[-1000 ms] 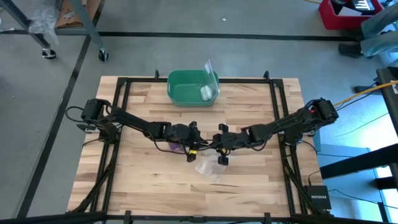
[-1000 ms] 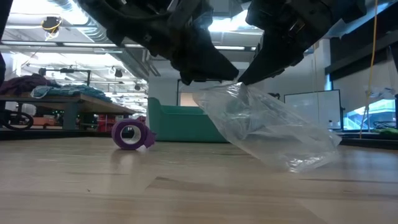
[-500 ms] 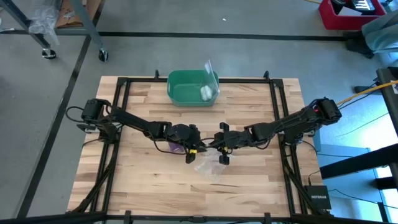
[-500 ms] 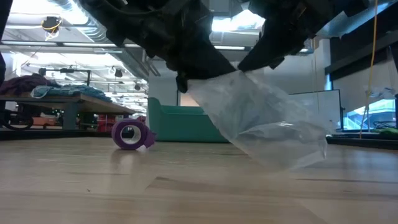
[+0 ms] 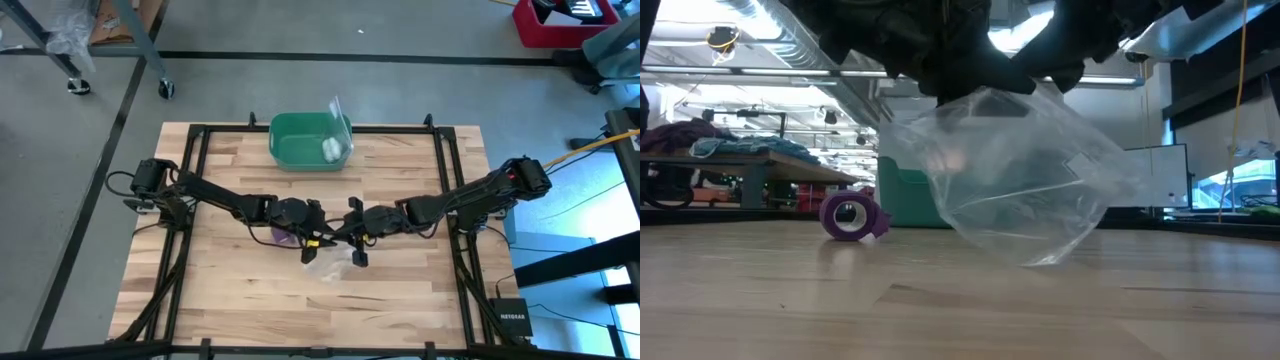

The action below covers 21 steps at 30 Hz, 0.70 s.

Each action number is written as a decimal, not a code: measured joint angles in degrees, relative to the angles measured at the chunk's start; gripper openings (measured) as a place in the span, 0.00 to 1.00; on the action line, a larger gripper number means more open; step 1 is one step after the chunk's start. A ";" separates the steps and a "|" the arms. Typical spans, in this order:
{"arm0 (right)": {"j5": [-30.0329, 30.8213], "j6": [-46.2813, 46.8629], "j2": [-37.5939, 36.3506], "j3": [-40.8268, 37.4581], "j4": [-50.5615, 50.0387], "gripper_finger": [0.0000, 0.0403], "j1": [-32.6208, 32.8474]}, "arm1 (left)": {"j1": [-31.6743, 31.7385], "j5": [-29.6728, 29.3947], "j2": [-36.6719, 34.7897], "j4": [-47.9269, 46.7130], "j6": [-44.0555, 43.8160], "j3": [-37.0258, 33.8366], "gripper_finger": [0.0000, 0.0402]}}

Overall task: Roll bandage
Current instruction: Open the zip bag

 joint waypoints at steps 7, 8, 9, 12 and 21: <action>-0.78 -1.01 0.00 1.64 -0.12 0.06 -0.04 | 0.04 -1.47 0.00 0.22 3.24 0.00 0.16; -0.78 -1.01 0.00 1.64 -0.29 0.06 -0.04 | 0.04 -1.51 0.00 0.35 3.74 0.00 0.11; -0.78 -1.01 0.00 1.64 -0.44 0.06 -0.04 | 0.04 -1.54 0.00 0.47 4.68 0.00 0.06; -0.80 0.41 0.00 1.64 -0.17 0.06 -0.02 | 0.04 -1.86 0.00 1.64 5.02 0.00 0.02; 1.43 -2.73 0.00 1.65 -0.83 0.15 -0.04 | 0.04 -2.21 -0.49 1.71 6.51 0.00 0.00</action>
